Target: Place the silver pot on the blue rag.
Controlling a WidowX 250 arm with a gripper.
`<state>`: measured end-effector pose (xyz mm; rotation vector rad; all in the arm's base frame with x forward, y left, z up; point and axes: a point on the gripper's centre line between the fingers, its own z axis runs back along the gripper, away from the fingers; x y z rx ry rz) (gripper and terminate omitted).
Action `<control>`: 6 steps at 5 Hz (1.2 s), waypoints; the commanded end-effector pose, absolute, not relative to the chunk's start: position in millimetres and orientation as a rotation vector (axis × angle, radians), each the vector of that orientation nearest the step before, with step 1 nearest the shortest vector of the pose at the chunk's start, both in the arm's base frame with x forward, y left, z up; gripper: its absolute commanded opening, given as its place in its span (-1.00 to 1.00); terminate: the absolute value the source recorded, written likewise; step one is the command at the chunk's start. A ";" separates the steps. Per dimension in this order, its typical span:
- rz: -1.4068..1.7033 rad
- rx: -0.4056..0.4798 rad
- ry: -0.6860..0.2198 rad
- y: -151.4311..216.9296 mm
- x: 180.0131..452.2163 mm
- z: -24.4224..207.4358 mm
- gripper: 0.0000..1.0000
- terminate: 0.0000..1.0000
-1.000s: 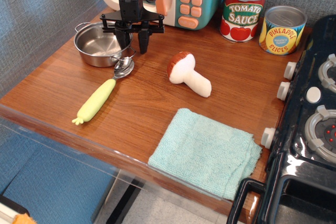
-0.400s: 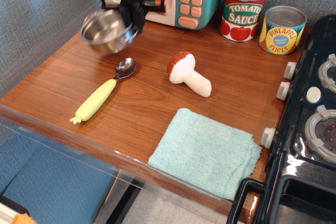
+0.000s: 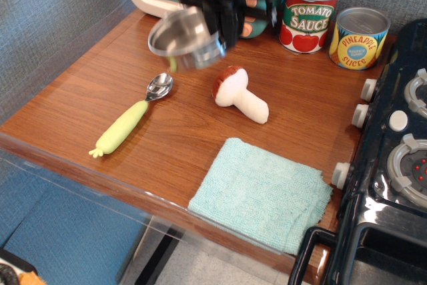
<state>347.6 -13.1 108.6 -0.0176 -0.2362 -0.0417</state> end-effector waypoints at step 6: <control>-0.455 0.025 -0.141 -94.1 237.8 67.7 1.00 -1.00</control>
